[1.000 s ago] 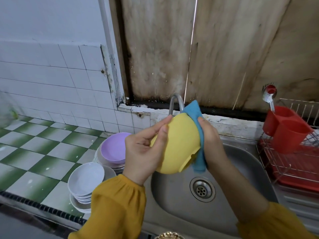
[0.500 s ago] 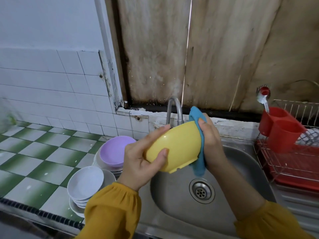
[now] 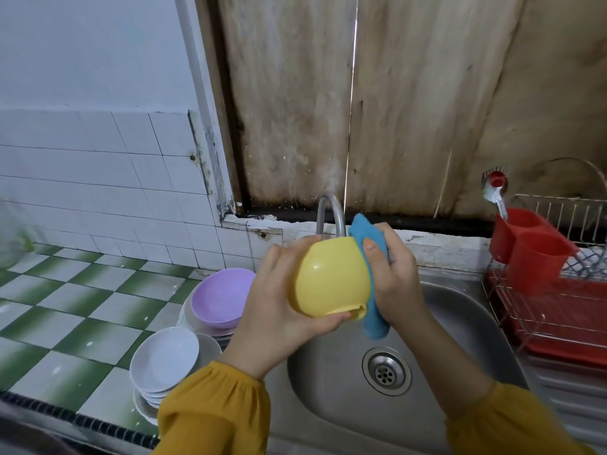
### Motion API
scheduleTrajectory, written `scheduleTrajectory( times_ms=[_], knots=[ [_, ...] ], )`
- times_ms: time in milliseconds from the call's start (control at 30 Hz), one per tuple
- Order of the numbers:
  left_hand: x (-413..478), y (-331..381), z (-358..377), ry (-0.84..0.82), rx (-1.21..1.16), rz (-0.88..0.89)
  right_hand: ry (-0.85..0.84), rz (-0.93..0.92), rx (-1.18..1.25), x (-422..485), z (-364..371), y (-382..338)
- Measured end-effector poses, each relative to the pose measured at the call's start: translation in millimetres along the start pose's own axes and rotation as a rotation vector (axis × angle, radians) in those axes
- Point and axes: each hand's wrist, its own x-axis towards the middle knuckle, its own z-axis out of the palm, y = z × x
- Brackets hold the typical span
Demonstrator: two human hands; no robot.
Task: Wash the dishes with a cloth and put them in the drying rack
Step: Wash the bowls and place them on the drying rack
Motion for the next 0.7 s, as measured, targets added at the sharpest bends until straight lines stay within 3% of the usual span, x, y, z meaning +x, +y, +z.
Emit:
scheduleTrajectory(
  times_ms=[100,167,267,333,400,467,533,700],
  knots=[
    [3.6,1.2,4.0,-0.143,0.210,0.038,0.062,-0.198,-0.346,-1.3,3.8,-5.0],
    [2.7,2.1,2.9,-0.086,0.217,0.067,0.082,-0.244,-0.404,1.1,3.6,-9.9],
    [-1.8,-1.0,-0.6,0.058,0.058,0.004,0.038,-0.029,-0.065,8.8,-4.9,-8.5],
    [-4.5,-1.7,-0.5,0.063,-0.001,-0.078,0.045,0.112,0.097,10.5,-10.6,-2.9],
    [-2.6,1.9,2.5,-0.034,0.086,-0.105,0.048,0.084,-0.062,6.4,-8.6,-1.1],
    [2.0,4.4,6.8,-0.117,0.200,-0.070,0.053,-0.044,-0.396,3.1,-2.9,-6.1],
    [3.0,4.8,8.0,-0.102,0.193,-0.029,0.060,-0.121,-0.509,4.9,-1.4,-14.3],
    [-8.1,-0.4,10.9,0.053,-0.091,-0.231,0.056,0.096,-0.042,17.5,-17.9,-0.3]
  ],
)
